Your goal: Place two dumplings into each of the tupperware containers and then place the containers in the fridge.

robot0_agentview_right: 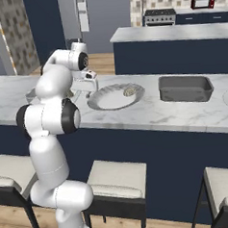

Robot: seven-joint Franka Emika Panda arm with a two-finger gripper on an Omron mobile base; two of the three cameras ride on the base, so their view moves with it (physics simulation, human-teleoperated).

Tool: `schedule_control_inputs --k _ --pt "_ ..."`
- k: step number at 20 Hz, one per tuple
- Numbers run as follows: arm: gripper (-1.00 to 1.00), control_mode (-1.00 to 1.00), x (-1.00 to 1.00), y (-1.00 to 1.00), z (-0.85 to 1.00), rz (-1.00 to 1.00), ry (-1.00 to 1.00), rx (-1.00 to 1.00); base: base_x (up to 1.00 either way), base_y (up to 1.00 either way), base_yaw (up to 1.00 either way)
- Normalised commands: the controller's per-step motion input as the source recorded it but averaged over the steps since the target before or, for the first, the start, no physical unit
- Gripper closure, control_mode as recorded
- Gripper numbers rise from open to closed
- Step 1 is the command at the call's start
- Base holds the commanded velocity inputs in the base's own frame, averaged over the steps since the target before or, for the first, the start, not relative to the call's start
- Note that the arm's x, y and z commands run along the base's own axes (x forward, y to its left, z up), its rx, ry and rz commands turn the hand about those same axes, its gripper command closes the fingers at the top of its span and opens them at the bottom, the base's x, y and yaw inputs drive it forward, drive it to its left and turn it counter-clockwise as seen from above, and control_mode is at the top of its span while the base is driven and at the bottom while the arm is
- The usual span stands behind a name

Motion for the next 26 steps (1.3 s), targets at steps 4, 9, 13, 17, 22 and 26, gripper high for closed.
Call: schedule_control_inputs --k 4,9,13,17,22,26 --pt "-1.00 -1.00 0.00 0.00 -0.34 0.00 0.00 -0.01 0.00 0.00 0.00" --pt "-1.00 -1.00 0.00 0.00 -0.08 0.00 0.00 0.00 0.00 0.00 0.00" --pt "-1.00 -1.00 0.00 0.00 -0.24 0.00 0.00 0.00 0.00 0.00 0.00" --pt "1.00 -1.00 -0.02 0.00 -0.17 0.00 0.00 0.00 0.00 0.00 0.00" --pt "1.00 -1.00 0.00 0.00 0.00 0.00 0.00 0.00 0.00 0.00 0.00" --pt "1.00 -1.00 0.00 0.00 0.00 0.00 0.00 0.00 0.00 0.00 0.00"
